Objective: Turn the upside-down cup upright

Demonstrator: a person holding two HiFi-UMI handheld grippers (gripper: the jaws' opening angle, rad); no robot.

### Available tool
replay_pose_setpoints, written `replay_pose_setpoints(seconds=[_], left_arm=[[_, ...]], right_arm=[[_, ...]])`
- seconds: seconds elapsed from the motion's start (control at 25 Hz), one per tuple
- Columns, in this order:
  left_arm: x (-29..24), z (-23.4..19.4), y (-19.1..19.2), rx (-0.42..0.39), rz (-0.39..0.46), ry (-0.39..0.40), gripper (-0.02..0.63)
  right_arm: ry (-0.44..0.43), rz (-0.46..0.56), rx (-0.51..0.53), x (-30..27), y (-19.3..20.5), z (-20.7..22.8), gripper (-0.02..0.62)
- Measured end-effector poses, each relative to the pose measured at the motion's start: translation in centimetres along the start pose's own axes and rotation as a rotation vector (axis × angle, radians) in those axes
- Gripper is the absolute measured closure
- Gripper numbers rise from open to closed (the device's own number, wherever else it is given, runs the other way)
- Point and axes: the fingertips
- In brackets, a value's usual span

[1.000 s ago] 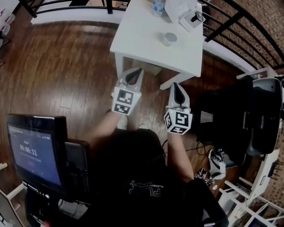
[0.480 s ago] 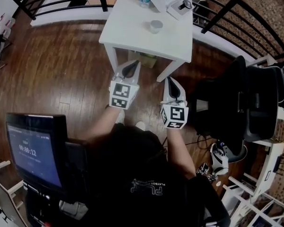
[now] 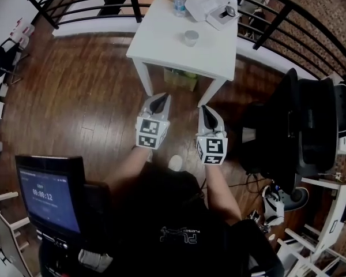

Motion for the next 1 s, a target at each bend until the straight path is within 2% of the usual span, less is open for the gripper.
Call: replay_pose_setpoints(seconds=[0.2, 0.56, 0.8, 1.0], left_arm=[[0.9, 1.4, -0.8, -0.031, 0.014, 0.039, 0.607], [2.3, -0.3, -1.7, -0.078, 0.059, 0.077, 0.607], [2.7, -1.2, -2.3, -0.076, 0.088, 0.083, 0.607], [2.3, -1.9, -4.1, -0.037, 0.117, 0.069, 0.607]], right_arm=[[0.004, -0.006, -0.006, 0.2, 0.7, -1.1, 0.581], [0.071, 0.039, 0.026, 0.4, -1.4, -3.5, 0.581], [0.121, 0.080, 0.049, 1.1, -3.3, -3.6, 0.581], [0.143, 0.123, 0.079, 1.0, -5.0, -3.3, 0.581]])
Point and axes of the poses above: the fingertips, and each gripper's own axes: x backward along the fingers, z to its right, y out of its underside, and after that the axes turned 9 degrees about -y, right-handed
